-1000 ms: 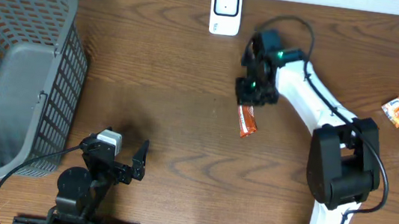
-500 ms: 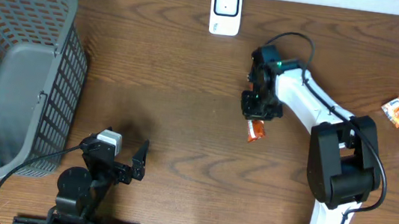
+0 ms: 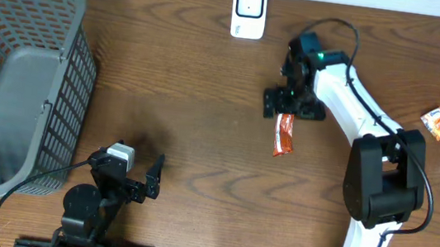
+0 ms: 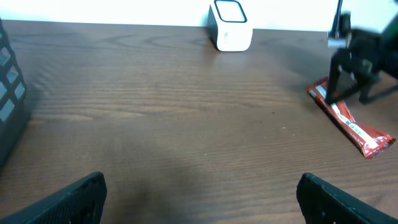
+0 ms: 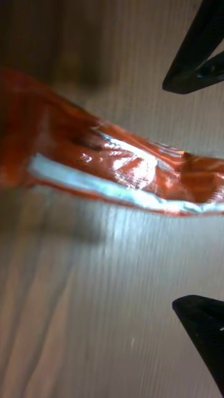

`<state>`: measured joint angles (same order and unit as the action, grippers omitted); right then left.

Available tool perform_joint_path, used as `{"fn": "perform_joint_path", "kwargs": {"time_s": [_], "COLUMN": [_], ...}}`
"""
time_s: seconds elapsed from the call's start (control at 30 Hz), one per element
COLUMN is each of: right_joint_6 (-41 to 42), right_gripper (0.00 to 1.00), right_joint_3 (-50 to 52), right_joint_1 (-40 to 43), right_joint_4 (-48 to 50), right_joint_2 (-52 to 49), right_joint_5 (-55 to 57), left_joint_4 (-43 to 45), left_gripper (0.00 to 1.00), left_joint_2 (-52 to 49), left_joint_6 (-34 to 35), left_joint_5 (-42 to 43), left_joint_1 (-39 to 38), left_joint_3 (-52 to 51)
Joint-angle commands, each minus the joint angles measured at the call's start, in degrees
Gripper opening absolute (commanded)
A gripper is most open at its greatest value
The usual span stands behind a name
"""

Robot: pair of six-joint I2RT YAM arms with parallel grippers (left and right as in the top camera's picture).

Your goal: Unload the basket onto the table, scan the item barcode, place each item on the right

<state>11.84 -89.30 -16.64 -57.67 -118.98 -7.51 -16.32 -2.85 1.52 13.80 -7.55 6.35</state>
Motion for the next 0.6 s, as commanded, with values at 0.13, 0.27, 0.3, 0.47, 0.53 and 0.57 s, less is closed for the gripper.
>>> {"fn": "perform_joint_path", "kwargs": {"time_s": [0.13,0.27,0.3,0.47,0.53,0.57], "right_joint_6": [-0.76,-0.76,-0.79,-1.44,-1.49,-2.01], "right_gripper": [0.99,0.99,0.99,0.97,0.91,0.89], "right_joint_3": [9.81,15.98,16.76,19.15,19.15,19.12], "right_joint_1": [2.75,2.69,2.69,2.67,2.4,2.16], "right_joint_4": [7.3,13.29,14.25,16.37,15.98,15.69], "right_joint_2": [-0.22,-0.96,-1.29,-6.4,-9.11,-10.8], "right_joint_5": [-4.46,-4.42,-4.42,-4.11,-3.19,-2.95], "left_joint_4": [-1.36,-1.36,-1.36,-1.36,-1.36,-1.36], "left_gripper": [0.98,0.98,0.98,0.98,0.98,0.98], "left_joint_2": [0.28,0.28,0.28,0.28,0.28,0.28], "left_joint_6": [0.28,0.28,0.28,0.28,0.28,0.28], "left_joint_5": [0.52,0.52,0.52,0.52,0.52,0.5], "left_joint_1": [0.09,0.09,0.09,0.09,0.09,0.09], "left_joint_3": [-0.9,-0.9,-0.9,-0.87,-0.87,-0.9]}}
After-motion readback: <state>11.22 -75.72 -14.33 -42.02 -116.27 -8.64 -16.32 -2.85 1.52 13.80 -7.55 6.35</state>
